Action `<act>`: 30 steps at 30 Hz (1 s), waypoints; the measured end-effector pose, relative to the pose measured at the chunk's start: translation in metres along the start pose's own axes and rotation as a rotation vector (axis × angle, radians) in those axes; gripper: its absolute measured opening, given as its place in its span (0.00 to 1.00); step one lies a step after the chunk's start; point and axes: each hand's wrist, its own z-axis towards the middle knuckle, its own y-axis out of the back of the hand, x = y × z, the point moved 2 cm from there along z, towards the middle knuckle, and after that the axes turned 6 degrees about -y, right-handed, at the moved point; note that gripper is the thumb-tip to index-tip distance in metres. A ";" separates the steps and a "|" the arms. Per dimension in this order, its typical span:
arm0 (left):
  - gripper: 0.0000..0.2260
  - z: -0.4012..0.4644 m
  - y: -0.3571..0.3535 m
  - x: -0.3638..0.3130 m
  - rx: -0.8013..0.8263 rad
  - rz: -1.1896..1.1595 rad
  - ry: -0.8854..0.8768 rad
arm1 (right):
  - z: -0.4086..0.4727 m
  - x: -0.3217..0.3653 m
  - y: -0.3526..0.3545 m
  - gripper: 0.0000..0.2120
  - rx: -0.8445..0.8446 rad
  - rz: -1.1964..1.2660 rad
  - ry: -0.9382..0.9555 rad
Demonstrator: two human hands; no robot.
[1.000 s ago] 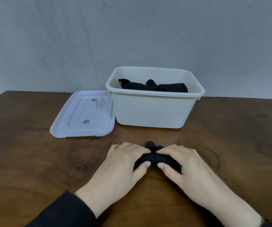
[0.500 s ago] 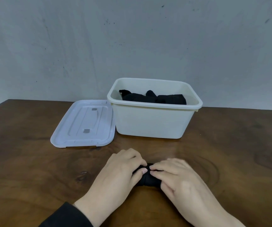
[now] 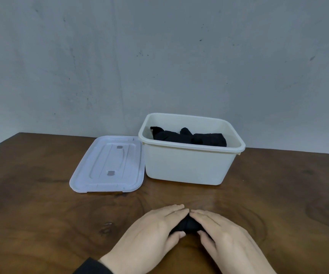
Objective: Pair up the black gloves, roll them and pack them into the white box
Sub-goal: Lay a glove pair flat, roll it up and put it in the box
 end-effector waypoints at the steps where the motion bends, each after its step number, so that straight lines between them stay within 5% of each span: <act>1: 0.27 0.000 0.006 0.000 -0.010 -0.027 0.015 | 0.000 -0.005 0.009 0.32 -0.025 0.016 -0.023; 8: 0.17 0.006 0.033 0.019 -0.336 -0.108 0.258 | 0.068 -0.008 0.131 0.18 -0.322 0.101 -0.133; 14: 0.13 0.014 0.035 0.039 -0.394 -0.122 0.348 | 0.183 -0.044 0.130 0.10 -0.198 -0.055 -0.093; 26: 0.12 0.015 0.036 0.044 -0.373 -0.131 0.361 | 0.230 -0.070 0.085 0.13 0.537 -0.242 -0.255; 28: 0.12 0.016 0.035 0.044 -0.365 -0.131 0.366 | 0.229 -0.065 0.092 0.12 0.521 -0.211 -0.259; 30: 0.12 0.016 0.035 0.045 -0.360 -0.131 0.374 | 0.223 -0.058 0.100 0.10 0.326 -0.137 -0.231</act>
